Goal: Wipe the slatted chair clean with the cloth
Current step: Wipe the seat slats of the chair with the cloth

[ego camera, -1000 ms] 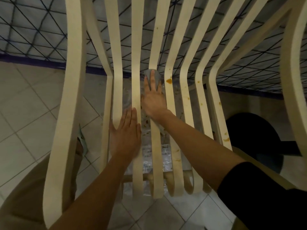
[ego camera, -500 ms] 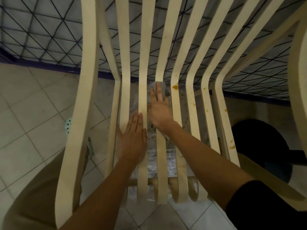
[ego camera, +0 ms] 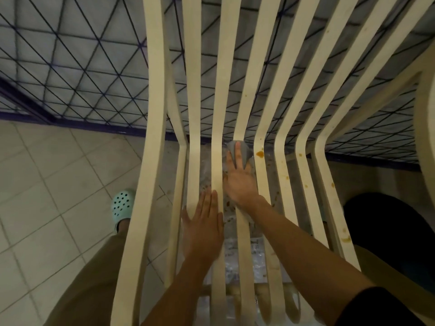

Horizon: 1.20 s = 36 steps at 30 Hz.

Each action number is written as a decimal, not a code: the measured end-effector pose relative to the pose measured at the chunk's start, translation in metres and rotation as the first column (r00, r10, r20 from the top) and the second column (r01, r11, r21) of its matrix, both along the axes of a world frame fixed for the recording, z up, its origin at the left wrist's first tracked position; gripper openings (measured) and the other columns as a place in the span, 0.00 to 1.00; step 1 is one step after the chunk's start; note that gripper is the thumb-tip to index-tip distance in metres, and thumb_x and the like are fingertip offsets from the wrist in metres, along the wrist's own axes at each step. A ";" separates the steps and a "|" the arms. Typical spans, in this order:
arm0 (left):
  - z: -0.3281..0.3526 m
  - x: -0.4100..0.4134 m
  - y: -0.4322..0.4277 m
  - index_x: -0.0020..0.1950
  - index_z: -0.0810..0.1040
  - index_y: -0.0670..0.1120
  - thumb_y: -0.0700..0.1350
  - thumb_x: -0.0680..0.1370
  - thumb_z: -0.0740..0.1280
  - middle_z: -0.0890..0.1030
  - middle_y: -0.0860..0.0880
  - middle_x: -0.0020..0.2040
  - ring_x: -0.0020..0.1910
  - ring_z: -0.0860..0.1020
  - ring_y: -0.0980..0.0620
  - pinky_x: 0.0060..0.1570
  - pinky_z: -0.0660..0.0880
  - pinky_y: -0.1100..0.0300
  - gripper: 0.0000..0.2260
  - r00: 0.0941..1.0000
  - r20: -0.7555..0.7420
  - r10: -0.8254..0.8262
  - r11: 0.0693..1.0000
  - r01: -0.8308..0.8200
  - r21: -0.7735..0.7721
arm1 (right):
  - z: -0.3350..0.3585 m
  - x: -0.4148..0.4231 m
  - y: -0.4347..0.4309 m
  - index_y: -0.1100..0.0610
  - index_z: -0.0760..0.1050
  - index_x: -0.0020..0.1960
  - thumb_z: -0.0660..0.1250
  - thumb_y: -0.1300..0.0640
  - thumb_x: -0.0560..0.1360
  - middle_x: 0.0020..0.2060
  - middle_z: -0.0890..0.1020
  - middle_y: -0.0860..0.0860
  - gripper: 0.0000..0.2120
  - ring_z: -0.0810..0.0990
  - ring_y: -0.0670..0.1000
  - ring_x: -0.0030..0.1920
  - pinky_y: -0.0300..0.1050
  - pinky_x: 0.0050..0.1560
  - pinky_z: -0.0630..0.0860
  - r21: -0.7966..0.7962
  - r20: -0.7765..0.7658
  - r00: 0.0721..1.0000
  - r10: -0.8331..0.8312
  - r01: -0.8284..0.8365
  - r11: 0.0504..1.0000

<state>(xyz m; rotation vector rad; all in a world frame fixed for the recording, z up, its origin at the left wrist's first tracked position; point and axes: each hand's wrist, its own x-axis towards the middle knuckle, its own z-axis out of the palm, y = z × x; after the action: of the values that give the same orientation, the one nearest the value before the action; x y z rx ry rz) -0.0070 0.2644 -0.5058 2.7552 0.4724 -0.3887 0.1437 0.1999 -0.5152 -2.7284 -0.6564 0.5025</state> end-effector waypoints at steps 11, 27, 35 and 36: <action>-0.005 -0.001 0.000 0.78 0.56 0.46 0.52 0.82 0.41 0.60 0.49 0.78 0.76 0.60 0.52 0.65 0.66 0.38 0.26 1.000 0.009 0.013 1.000 -0.013 -0.020 | -0.003 0.002 0.003 0.49 0.34 0.78 0.58 0.61 0.76 0.75 0.29 0.50 0.41 0.49 0.70 0.75 0.55 0.52 0.79 -0.047 0.023 1.000 -0.017 0.018 0.999; -0.004 0.000 0.000 0.77 0.59 0.46 0.52 0.81 0.44 0.64 0.48 0.76 0.73 0.66 0.51 0.63 0.68 0.37 0.26 0.999 0.020 0.025 1.000 -0.025 0.000 | -0.009 -0.011 -0.005 0.46 0.33 0.78 0.58 0.59 0.78 0.75 0.28 0.49 0.40 0.51 0.68 0.75 0.58 0.62 0.72 -0.005 0.006 1.000 -0.010 0.010 1.000; -0.002 0.002 -0.001 0.78 0.58 0.46 0.54 0.82 0.32 0.64 0.49 0.76 0.74 0.65 0.51 0.64 0.66 0.36 0.30 0.999 0.014 0.029 0.999 -0.029 -0.016 | -0.009 0.003 0.000 0.51 0.35 0.78 0.58 0.62 0.76 0.74 0.28 0.51 0.41 0.54 0.70 0.73 0.57 0.58 0.75 -0.070 -0.003 1.000 0.018 -0.018 0.997; -0.002 0.001 -0.002 0.78 0.56 0.46 0.54 0.81 0.32 0.63 0.49 0.77 0.75 0.64 0.51 0.65 0.65 0.36 0.30 1.000 0.006 0.028 0.999 -0.028 -0.019 | -0.010 0.003 -0.001 0.51 0.34 0.78 0.57 0.61 0.76 0.74 0.27 0.51 0.41 0.53 0.69 0.74 0.58 0.60 0.74 -0.077 -0.013 1.000 0.015 -0.016 0.997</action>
<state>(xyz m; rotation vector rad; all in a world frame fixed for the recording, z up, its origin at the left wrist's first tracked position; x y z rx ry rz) -0.0061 0.2622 -0.5080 2.7283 0.5022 -0.3758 0.1463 0.1994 -0.5253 -2.7917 -0.6690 0.5584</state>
